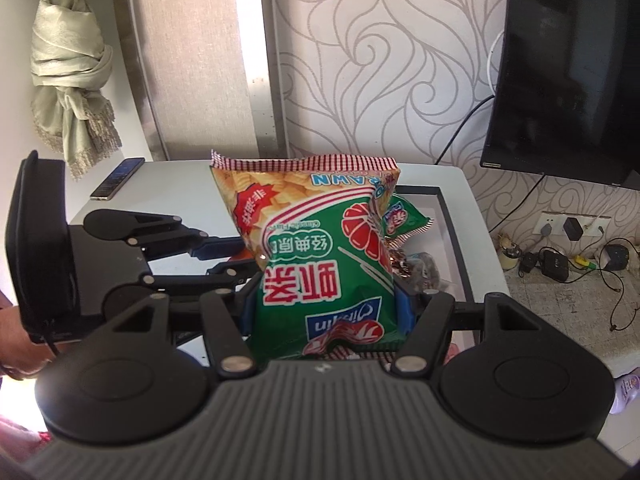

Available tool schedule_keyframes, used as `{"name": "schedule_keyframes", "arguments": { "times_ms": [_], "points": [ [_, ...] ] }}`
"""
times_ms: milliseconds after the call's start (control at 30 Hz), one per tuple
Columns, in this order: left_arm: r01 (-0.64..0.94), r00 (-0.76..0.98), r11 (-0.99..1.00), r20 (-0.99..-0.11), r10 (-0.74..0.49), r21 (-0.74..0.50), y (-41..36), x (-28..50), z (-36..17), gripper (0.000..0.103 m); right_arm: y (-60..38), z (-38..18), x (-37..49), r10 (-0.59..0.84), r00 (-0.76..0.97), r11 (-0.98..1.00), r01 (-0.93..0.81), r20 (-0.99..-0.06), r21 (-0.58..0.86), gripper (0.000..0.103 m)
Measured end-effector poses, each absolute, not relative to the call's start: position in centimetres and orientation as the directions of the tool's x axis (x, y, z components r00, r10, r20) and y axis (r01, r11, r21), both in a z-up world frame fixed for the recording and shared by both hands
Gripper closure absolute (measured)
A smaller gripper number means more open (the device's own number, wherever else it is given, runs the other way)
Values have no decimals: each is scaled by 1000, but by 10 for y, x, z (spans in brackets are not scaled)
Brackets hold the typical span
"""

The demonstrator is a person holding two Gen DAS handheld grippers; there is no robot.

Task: Organize snacks
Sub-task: 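Lift the red stick snack with the left gripper while the right lifts the green chip bag, then carry the red stick snack with the left gripper over the box while the right carries the chip bag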

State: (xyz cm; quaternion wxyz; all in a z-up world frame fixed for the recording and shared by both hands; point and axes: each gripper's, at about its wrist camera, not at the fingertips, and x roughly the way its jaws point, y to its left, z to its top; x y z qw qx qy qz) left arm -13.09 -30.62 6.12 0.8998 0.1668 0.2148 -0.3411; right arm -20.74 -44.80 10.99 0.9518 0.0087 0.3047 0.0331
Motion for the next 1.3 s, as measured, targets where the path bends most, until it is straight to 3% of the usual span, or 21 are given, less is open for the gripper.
{"name": "schedule_keyframes", "arguments": {
  "times_ms": [1300],
  "points": [
    [747, 612, 654, -507, -607, 119, -407, -74, 44, 79, -499, 103, -198, -19, 791, 999, 44, -612, 25, 37]
  ]
}}
